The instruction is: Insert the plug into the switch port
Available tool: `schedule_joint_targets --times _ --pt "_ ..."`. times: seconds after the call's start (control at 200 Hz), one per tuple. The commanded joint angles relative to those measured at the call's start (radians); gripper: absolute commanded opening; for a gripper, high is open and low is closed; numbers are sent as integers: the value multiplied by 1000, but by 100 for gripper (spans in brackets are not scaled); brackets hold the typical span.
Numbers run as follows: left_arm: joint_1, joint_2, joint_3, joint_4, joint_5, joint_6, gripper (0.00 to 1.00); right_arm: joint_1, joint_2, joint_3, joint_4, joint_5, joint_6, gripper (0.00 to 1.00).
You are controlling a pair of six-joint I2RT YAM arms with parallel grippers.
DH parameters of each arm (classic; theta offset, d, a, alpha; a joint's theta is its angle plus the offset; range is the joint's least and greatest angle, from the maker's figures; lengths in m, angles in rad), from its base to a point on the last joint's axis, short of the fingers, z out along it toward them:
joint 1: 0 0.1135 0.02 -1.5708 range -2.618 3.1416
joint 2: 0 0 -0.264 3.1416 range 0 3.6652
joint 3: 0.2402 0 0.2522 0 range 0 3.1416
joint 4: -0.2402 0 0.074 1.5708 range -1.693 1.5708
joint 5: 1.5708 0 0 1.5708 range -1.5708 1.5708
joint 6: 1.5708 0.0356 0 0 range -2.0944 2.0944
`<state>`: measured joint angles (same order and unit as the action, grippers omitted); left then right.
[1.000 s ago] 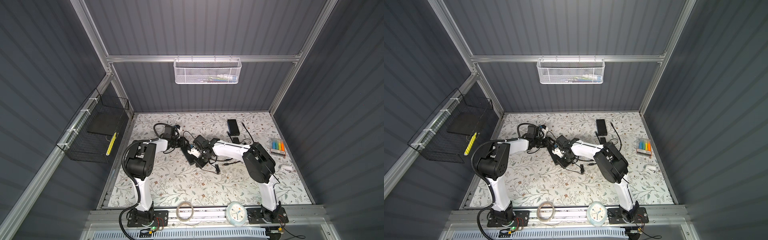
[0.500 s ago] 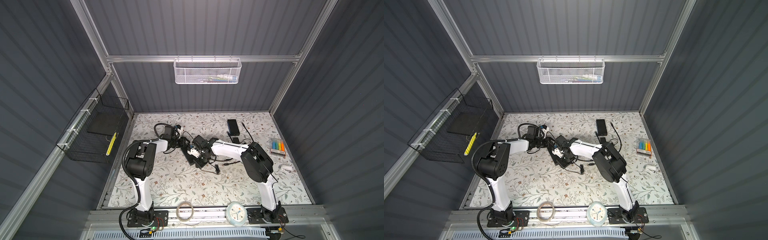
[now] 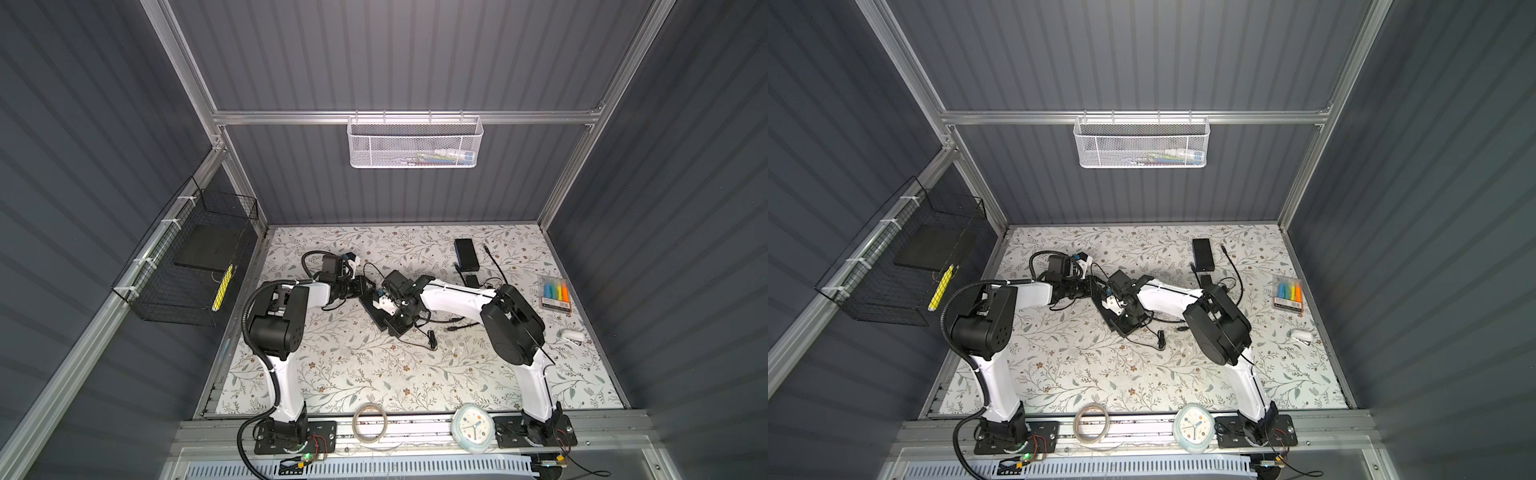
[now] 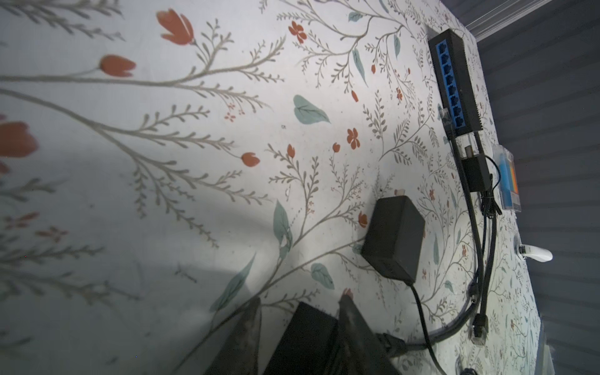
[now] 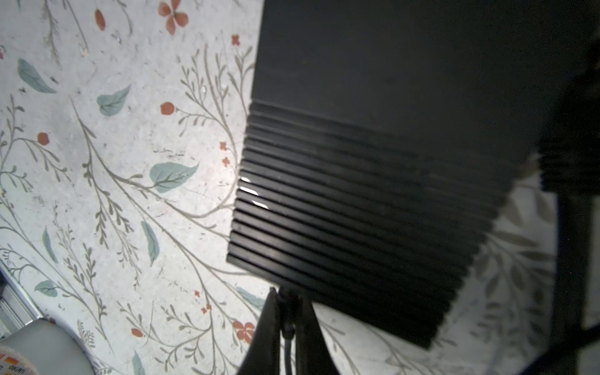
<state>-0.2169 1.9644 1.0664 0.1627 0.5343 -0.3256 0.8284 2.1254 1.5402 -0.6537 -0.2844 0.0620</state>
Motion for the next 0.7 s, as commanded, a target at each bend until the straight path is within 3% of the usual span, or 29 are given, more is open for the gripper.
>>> schedule_joint_targets --times 0.0,0.695 --pt "8 -49 -13 6 27 -7 40 3 31 26 -24 10 9 0" --pt "8 -43 -28 16 48 -3 40 -8 44 60 -46 31 3 0"
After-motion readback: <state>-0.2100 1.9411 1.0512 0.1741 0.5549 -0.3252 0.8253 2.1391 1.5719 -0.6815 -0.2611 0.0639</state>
